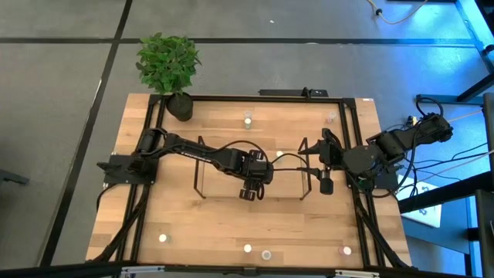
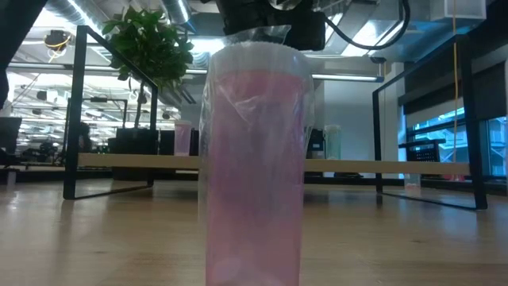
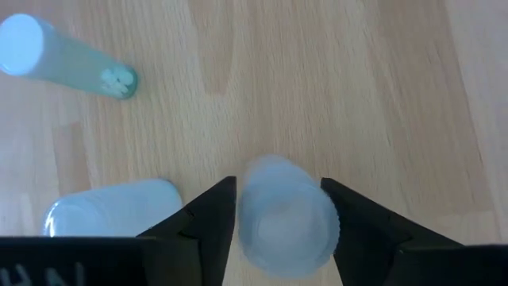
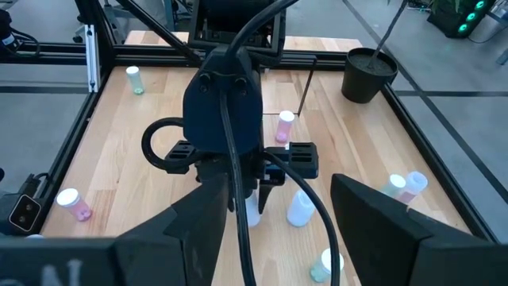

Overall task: Pick and place medicine bottles onto shelf by color
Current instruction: Put the bottom left white pill bottle on the shelf aligned with the other white pill bottles

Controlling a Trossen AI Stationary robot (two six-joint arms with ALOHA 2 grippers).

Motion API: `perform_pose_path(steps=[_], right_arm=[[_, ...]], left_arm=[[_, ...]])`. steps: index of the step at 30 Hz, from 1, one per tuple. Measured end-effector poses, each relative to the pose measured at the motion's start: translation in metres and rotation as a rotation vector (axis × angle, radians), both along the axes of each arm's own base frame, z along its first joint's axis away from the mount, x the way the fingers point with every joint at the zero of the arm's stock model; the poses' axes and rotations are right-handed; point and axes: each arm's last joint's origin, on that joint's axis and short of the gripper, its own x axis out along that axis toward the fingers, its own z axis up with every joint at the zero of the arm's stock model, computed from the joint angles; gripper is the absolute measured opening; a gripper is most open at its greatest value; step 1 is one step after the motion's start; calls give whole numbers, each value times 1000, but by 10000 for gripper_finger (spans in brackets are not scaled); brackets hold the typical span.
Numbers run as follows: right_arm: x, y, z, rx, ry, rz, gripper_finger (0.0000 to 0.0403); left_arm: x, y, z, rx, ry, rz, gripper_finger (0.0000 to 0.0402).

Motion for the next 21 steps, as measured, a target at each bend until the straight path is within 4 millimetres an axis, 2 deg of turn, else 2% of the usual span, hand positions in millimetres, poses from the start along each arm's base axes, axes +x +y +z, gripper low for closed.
perform_pose_path(steps=[7, 17, 21], right_arm=[[0, 0, 0, 0, 0, 0, 225], [0, 0, 0, 0, 0, 0, 225], [0, 0, 0, 0, 0, 0, 225]], left_arm=[[0, 0, 0, -2, 0, 5, 214], [4, 0, 2, -1, -41, -7, 292], [5, 0, 4, 27, -57, -31, 306]])
